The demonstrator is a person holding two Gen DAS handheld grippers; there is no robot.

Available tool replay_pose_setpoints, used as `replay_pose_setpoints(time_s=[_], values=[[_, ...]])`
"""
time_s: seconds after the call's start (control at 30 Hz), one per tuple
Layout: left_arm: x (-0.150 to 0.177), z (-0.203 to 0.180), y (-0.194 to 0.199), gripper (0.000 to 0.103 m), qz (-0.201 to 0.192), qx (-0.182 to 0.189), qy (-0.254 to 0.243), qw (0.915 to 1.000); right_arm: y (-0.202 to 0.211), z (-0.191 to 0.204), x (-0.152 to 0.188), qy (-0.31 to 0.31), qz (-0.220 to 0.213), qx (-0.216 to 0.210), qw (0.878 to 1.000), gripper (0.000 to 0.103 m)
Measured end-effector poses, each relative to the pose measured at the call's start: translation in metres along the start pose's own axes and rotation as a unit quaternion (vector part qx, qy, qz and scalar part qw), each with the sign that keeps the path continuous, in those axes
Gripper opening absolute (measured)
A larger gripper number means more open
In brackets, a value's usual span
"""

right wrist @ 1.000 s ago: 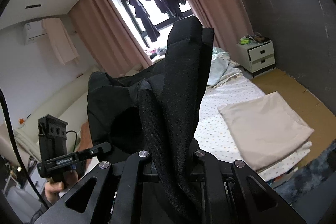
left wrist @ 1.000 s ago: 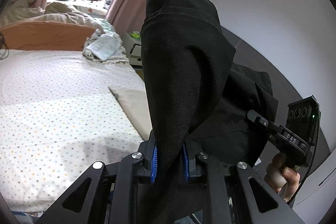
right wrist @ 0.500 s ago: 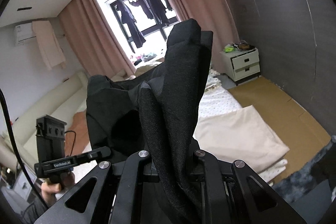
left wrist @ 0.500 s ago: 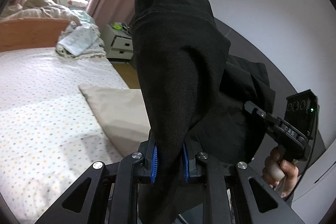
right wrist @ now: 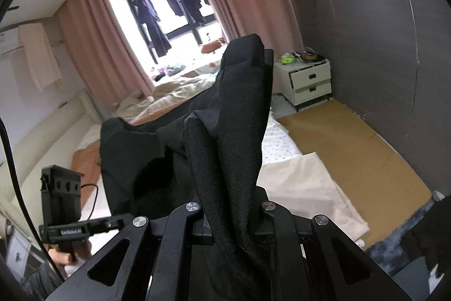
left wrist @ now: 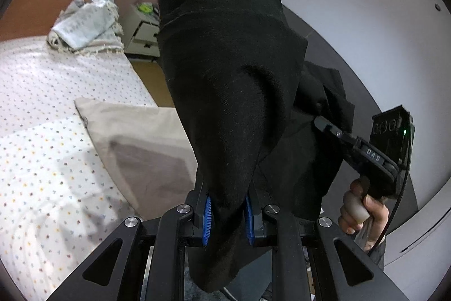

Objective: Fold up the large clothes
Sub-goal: 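Lift the black shirt bundle high with both tools and carry it, then lower the black shirt bundle onto the cream cloth with both tools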

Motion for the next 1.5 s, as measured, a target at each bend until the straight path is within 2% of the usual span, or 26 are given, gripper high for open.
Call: replay_pose_setpoints(time_s=[0.27,0.6,0.9,1.0,1.03,1.07,1.1,1.17,1.2,1.27,1.5], values=[[-0.021,0.058,-0.047,0.019,0.023,-0.002,0.033,0.9992,-0.065,-0.03,-0.006,-0.021,0.034,0.01,0.999,0.013],[-0.037,0.129,-0.096,0.019,0.043,-0.016,0.07,0.9965,-0.155,-0.07,0.005,-0.027,0.09,0.027,0.995,0.013],[-0.039,0.187,-0.143,0.02,0.063,-0.041,0.108,0.9913,-0.231,-0.108,0.041,-0.035,0.156,0.046,0.986,0.013],[-0.036,0.199,-0.154,0.021,0.073,-0.044,0.119,0.9892,-0.245,-0.127,0.056,-0.038,0.164,0.079,0.982,0.014],[-0.034,0.204,-0.157,0.025,0.077,-0.049,0.125,0.988,-0.249,-0.137,0.061,-0.043,0.172,0.102,0.979,0.021],[-0.028,0.211,-0.154,0.03,0.082,-0.055,0.134,0.986,-0.254,-0.148,0.067,-0.054,0.182,0.12,0.974,0.035],[-0.023,0.217,-0.156,0.033,0.086,-0.065,0.142,0.984,-0.257,-0.157,0.073,-0.065,0.196,0.134,0.969,0.04],[-0.018,0.224,-0.157,0.047,0.092,-0.076,0.152,0.9811,-0.252,-0.168,0.075,-0.08,0.205,0.154,0.963,0.045],[-0.017,0.225,-0.157,0.05,0.093,-0.074,0.156,0.9806,-0.243,-0.174,0.078,-0.088,0.204,0.159,0.962,0.047],[-0.018,0.227,-0.154,0.052,0.086,-0.069,0.16,0.9809,-0.221,-0.182,0.08,-0.098,0.195,0.163,0.962,0.053],[-0.024,0.226,-0.141,0.052,0.068,-0.079,0.144,0.9841,-0.141,-0.193,0.095,-0.108,0.174,0.189,0.961,0.055]])
Point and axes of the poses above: each gripper's, at about its wrist camera, not at the fingertips, and y roughly against the way its jaws point, z to its left, x to its underside, the point moved 8 cm from there along -y, roughly the way its jaws point, and after that the axes turned 4 degrees about y, right-handed, at the moved point
